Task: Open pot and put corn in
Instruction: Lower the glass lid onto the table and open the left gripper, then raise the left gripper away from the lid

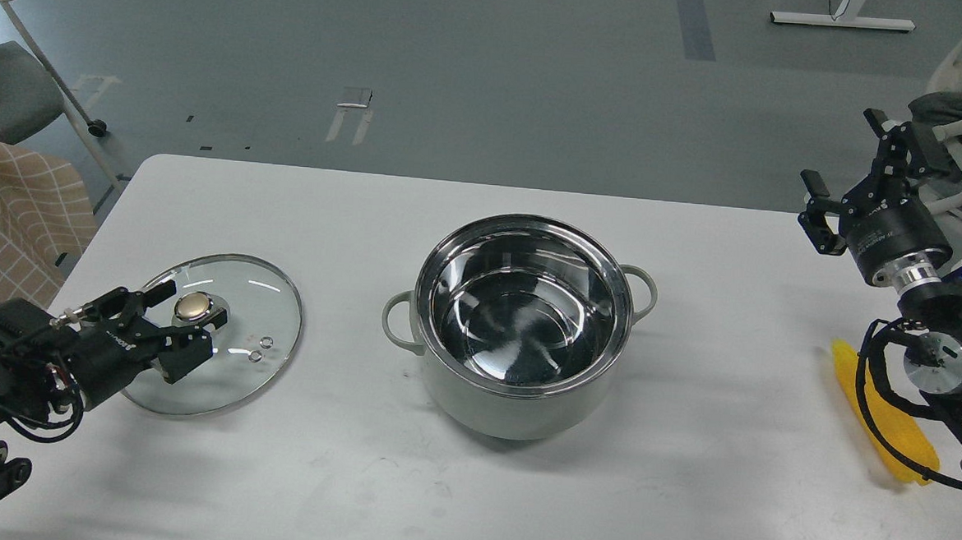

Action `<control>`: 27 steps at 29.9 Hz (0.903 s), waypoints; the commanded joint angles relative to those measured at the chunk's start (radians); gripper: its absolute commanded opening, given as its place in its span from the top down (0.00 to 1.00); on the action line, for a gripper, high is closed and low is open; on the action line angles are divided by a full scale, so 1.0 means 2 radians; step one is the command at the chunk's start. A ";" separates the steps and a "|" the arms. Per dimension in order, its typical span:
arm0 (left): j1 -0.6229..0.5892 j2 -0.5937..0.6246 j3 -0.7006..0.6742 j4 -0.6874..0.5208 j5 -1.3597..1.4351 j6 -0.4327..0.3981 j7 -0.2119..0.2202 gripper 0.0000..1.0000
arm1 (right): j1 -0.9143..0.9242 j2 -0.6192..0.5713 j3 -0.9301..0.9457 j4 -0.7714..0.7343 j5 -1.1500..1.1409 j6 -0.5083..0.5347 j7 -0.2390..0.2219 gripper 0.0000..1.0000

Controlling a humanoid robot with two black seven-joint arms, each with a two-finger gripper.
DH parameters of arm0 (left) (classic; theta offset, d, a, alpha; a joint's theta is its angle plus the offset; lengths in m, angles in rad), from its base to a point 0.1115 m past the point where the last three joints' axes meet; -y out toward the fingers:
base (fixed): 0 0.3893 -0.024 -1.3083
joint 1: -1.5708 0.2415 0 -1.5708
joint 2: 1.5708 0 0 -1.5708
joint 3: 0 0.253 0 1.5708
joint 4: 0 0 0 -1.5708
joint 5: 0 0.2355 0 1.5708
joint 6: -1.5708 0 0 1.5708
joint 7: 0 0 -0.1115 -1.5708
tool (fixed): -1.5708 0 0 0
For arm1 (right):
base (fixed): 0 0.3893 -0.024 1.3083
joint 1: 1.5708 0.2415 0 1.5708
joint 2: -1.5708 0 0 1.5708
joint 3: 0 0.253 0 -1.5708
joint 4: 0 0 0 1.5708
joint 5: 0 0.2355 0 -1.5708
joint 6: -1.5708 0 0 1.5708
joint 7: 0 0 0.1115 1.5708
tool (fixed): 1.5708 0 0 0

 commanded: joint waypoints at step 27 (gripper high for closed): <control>-0.312 0.015 -0.054 -0.132 -0.744 -0.366 0.026 0.03 | 0.066 -0.088 -0.025 0.016 0.002 0.000 0.000 0.00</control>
